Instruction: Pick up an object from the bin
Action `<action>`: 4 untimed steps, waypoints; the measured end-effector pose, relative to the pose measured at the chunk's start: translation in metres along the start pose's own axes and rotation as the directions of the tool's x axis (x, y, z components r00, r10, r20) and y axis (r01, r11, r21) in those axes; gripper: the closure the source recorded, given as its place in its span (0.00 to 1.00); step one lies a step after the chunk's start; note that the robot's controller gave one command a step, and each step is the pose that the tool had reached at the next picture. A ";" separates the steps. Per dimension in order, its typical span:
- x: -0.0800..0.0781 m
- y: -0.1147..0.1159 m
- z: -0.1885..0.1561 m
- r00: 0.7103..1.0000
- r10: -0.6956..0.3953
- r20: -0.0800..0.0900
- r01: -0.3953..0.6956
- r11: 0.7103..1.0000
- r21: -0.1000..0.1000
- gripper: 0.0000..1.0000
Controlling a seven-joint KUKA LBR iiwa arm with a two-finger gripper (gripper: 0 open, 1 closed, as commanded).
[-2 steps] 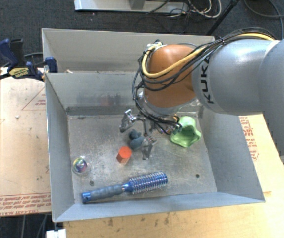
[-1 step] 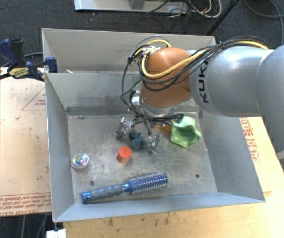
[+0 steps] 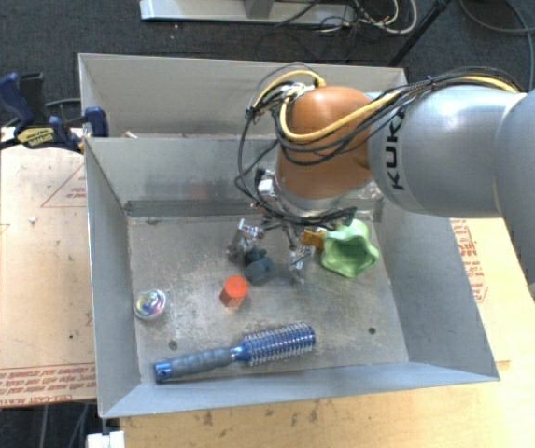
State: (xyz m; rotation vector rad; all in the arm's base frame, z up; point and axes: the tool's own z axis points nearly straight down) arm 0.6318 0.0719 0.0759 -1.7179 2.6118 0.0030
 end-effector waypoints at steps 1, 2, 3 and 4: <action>0.004 -0.003 -0.002 1.000 0.001 -0.008 -0.001 1.000 0.003 1.00; 0.002 -0.004 -0.020 1.000 0.005 -0.009 -0.005 1.000 -0.004 1.00; 0.000 -0.004 -0.046 1.000 0.008 -0.009 -0.008 1.000 -0.003 1.00; -0.001 -0.005 -0.065 1.000 0.012 -0.009 -0.012 1.000 -0.004 1.00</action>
Offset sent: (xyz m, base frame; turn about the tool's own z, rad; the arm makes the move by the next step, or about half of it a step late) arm 0.0000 0.0000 0.0000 0.0000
